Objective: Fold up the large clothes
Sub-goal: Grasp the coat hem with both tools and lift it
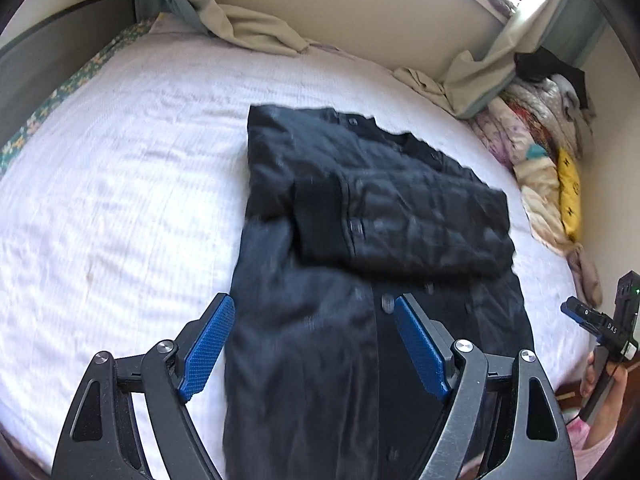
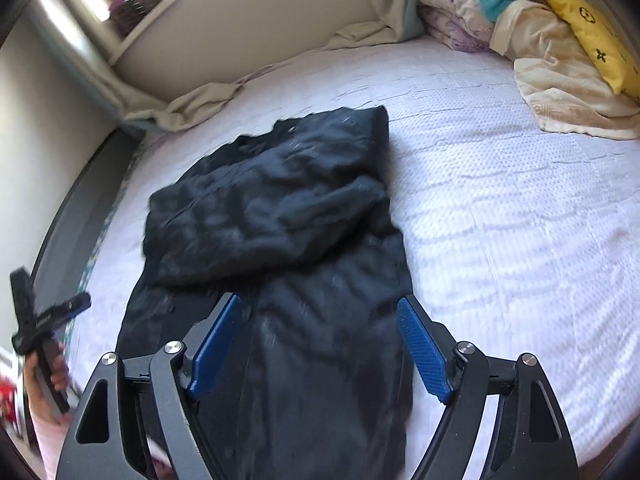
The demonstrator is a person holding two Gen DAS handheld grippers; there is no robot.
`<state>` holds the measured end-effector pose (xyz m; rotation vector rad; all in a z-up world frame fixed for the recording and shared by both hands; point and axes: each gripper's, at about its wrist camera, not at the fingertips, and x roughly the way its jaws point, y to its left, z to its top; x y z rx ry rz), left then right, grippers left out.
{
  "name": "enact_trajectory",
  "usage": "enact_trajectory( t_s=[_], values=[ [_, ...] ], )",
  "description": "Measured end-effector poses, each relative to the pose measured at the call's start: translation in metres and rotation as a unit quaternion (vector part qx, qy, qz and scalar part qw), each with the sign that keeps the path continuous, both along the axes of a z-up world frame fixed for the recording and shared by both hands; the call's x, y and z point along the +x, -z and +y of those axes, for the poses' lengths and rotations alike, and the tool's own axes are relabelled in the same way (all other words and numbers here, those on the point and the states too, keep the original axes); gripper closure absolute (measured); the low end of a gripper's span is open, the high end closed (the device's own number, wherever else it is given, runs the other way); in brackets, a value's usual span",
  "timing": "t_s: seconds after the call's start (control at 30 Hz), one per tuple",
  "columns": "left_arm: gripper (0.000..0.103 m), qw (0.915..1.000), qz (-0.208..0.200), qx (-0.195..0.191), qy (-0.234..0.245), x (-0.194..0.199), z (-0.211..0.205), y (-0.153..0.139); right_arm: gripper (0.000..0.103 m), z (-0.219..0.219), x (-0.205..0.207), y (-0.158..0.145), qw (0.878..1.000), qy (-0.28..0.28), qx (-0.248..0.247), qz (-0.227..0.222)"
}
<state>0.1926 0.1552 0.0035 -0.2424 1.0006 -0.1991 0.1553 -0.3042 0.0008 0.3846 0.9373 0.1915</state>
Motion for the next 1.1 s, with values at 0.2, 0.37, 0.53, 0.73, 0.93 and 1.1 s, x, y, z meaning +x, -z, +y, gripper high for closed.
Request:
enact_trajectory(
  t_s=[0.2, 0.37, 0.53, 0.73, 0.93, 1.1],
  values=[
    [0.015, 0.9993, 0.037, -0.01, 0.004, -0.048, 0.014, 0.024, 0.021, -0.014, -0.064, 0.024, 0.998, -0.009, 0.059, 0.012],
    [0.015, 0.9946, 0.092, -0.047, -0.01, -0.062, 0.027, 0.058, 0.021, -0.019, -0.089, 0.059, 0.993, -0.004, 0.109, 0.054],
    [0.015, 0.9875, 0.134, -0.079, -0.027, -0.075, 0.042, 0.083, 0.021, -0.022, -0.108, 0.089, 0.988, 0.007, 0.12, 0.096],
    [0.015, 0.9822, 0.164, -0.082, -0.04, -0.083, 0.049, 0.104, 0.021, -0.022, -0.115, 0.107, 0.983, -0.009, 0.129, 0.134],
    [0.015, 0.9781, 0.18, -0.103, -0.017, -0.077, 0.045, 0.117, 0.021, -0.018, -0.118, 0.121, 0.972, -0.036, 0.171, 0.157],
    [0.022, 0.9747, 0.182, -0.128, -0.018, -0.073, 0.046, 0.122, 0.021, -0.013, -0.112, 0.129, 0.965, -0.045, 0.197, 0.165]
  ],
)
